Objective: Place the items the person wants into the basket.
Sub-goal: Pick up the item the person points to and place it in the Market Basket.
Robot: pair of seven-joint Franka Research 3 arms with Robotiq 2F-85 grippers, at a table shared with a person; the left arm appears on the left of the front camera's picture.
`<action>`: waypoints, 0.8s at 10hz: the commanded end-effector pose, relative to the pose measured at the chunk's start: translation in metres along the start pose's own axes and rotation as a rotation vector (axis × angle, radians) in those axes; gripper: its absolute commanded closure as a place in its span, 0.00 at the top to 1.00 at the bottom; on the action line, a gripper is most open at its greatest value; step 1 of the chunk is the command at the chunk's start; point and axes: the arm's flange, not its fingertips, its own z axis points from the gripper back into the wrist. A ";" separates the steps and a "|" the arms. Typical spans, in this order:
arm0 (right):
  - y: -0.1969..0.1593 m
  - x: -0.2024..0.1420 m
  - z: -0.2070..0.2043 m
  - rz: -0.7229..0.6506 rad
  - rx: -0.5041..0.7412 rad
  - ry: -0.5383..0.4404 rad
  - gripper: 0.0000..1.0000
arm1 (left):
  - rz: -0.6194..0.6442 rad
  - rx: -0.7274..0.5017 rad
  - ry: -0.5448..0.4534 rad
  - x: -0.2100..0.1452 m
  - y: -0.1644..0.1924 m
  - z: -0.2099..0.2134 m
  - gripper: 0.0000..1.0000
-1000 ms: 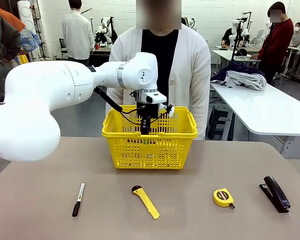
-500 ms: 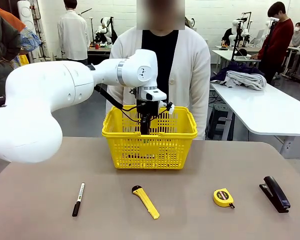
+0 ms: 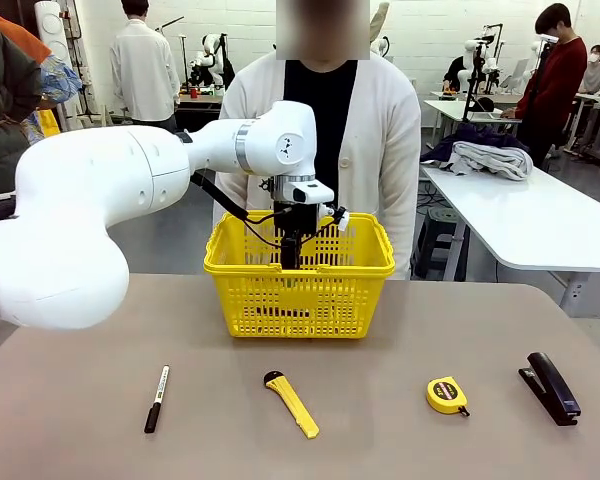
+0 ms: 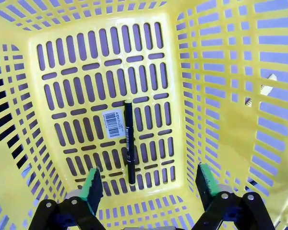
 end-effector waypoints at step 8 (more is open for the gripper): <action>0.000 0.000 -0.001 0.011 0.018 -0.013 1.00 | 0.160 0.218 -0.184 -0.140 -0.222 0.123 1.00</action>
